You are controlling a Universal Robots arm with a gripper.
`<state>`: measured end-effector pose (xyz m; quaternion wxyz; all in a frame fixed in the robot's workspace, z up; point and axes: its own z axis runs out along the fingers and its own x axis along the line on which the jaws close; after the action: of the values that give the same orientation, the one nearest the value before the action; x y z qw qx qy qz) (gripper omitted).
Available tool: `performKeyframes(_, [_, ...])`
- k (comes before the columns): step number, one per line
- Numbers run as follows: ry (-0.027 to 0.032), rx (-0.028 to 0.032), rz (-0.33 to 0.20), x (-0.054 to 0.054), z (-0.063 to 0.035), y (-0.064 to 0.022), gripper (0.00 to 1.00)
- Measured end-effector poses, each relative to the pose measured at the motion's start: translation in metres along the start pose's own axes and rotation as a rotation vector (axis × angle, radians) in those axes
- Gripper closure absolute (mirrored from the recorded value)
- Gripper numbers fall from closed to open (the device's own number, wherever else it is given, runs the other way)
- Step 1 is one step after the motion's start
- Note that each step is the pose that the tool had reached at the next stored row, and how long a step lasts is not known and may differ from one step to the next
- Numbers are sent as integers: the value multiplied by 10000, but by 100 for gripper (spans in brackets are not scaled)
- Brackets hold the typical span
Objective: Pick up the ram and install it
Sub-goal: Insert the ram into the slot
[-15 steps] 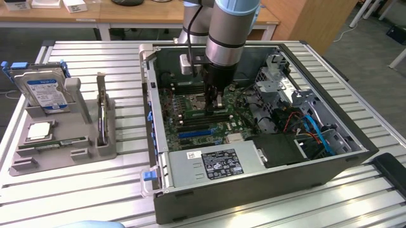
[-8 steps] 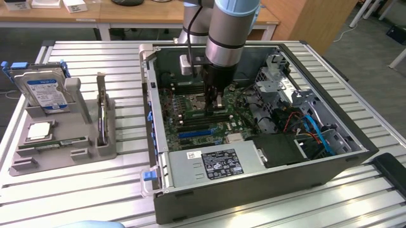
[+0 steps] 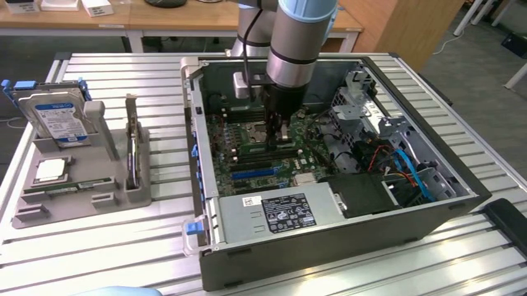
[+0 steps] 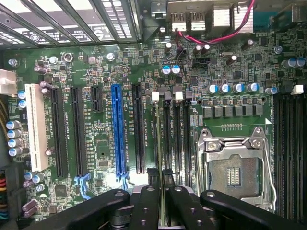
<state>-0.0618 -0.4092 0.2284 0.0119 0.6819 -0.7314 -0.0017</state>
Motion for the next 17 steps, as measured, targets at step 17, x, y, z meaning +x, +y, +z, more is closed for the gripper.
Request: performKeyframes(17, [1, 0, -22, -1, 59, -1, 87])
